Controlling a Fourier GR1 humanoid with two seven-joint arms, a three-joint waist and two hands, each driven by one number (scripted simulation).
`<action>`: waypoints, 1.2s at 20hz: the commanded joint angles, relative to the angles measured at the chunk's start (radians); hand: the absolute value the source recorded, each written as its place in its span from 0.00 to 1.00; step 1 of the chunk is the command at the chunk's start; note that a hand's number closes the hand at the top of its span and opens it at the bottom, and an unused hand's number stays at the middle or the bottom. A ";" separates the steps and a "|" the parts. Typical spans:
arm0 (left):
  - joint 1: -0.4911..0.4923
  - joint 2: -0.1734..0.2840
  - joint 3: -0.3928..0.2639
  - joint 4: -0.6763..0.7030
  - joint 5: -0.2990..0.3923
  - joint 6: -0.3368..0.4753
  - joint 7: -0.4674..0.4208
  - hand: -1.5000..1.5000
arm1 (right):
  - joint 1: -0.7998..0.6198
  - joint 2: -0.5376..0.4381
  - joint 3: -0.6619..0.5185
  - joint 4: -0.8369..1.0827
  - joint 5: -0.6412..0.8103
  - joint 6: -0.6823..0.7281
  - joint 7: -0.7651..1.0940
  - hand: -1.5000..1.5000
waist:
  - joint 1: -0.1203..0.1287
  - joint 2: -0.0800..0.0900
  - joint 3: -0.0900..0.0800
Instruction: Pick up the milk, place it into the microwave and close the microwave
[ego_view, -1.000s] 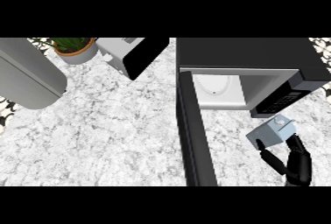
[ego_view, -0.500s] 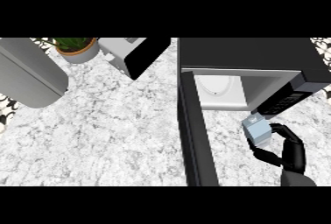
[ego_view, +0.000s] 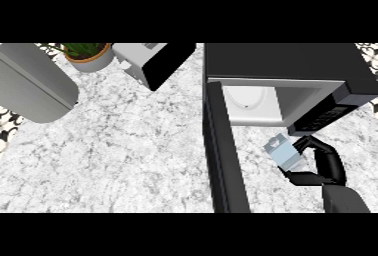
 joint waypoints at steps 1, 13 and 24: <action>0.027 0.005 0.042 -0.027 0.098 -0.043 -0.020 0.00 | -0.014 -0.009 0.028 0.012 -0.011 0.160 -0.072 1.00 | -0.004 -0.001 0.002; 0.040 -0.003 0.065 -0.048 0.101 -0.026 -0.013 0.00 | 0.043 0.103 0.138 -0.423 -0.011 0.007 0.241 1.00 | -0.022 -0.005 0.000; 0.036 0.007 0.131 -0.029 0.179 -0.077 -0.002 0.00 | -0.204 0.129 0.157 -0.390 0.105 -0.188 0.460 1.00 | -0.001 -0.001 0.001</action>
